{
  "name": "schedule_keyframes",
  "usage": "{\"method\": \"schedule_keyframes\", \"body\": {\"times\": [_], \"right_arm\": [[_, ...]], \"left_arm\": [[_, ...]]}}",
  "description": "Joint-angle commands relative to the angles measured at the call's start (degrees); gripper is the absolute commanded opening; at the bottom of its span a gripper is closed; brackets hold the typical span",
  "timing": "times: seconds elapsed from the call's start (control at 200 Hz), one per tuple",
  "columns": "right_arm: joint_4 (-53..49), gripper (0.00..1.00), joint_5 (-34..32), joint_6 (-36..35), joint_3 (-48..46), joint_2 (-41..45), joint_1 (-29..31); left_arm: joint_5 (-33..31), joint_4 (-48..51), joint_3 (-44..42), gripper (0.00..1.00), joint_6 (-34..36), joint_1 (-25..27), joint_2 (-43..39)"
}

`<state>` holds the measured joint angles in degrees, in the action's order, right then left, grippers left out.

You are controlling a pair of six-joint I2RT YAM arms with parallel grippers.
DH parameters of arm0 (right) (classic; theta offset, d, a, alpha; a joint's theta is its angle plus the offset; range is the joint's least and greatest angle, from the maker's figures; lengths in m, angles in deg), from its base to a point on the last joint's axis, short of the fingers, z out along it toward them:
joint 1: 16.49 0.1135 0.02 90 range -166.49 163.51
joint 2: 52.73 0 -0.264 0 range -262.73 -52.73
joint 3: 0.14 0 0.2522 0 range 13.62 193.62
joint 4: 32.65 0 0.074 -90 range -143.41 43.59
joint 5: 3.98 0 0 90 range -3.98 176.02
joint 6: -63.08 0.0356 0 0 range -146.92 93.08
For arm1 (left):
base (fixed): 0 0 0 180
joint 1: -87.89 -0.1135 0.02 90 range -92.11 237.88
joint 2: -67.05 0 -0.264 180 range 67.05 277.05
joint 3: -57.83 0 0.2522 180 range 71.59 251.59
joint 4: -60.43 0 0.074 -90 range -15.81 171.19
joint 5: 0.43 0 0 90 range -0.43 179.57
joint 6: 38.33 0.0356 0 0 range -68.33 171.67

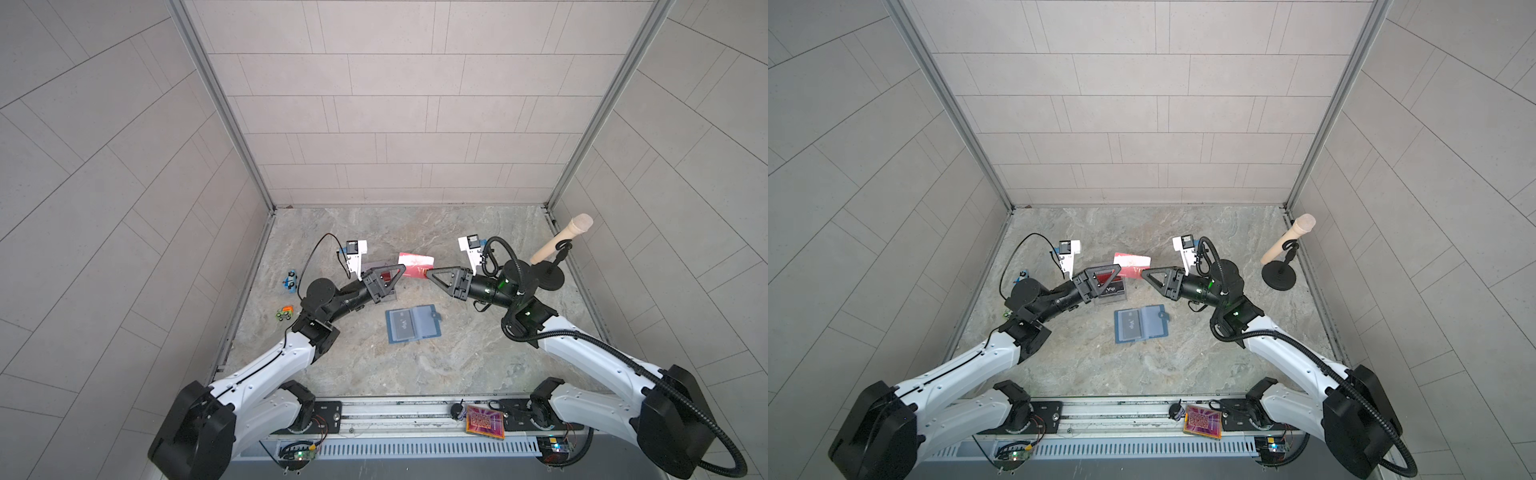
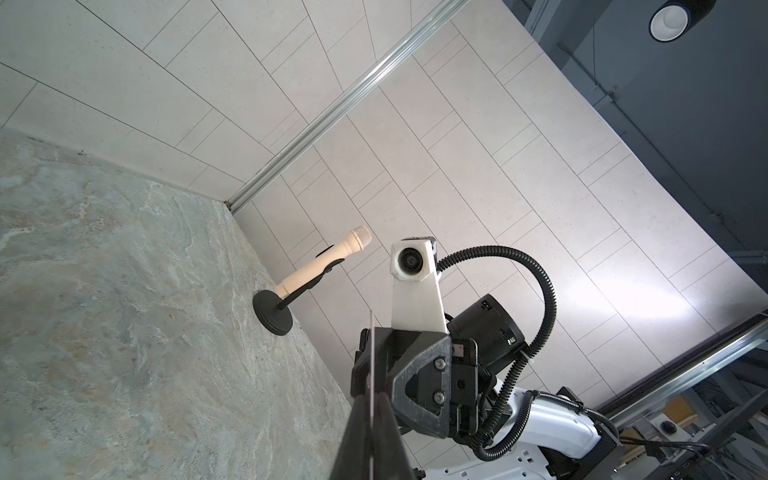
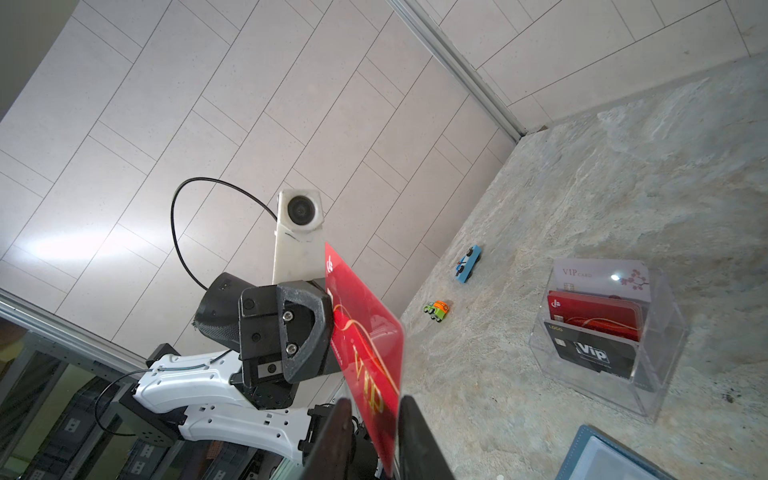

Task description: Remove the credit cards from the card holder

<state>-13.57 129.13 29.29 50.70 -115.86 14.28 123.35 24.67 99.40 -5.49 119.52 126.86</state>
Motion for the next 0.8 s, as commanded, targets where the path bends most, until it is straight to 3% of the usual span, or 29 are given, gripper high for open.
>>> {"method": "schedule_keyframes", "body": {"times": [0.0, 0.275, 0.391, 0.546, 0.791], "right_arm": [[2.7, 0.21, 0.5, 1.2, 1.8, -0.1, 0.4], [2.5, 0.05, 0.4, 0.9, 1.7, -0.4, 0.4], [2.2, 0.0, 0.5, 0.8, 1.7, -0.4, 0.3], [-1.5, 0.0, 0.9, -1.7, 2.2, -0.1, 0.3], [-24.6, 0.0, 2.6, -17.0, 7.3, 2.0, 0.7]], "left_arm": [[-0.3, -2.9, -0.7, 0.01, 0.2, -0.1, 0.0], [-0.3, 1.3, -0.3, 0.12, 3.4, -0.1, -1.1], [-1.0, 12.5, 1.5, 0.18, 10.1, -0.2, -3.8], [-2.9, 27.5, 4.8, 0.35, 19.7, -0.1, -7.8], [-5.1, 52.5, 13.1, 0.52, 37.3, -0.4, -11.8]]}}
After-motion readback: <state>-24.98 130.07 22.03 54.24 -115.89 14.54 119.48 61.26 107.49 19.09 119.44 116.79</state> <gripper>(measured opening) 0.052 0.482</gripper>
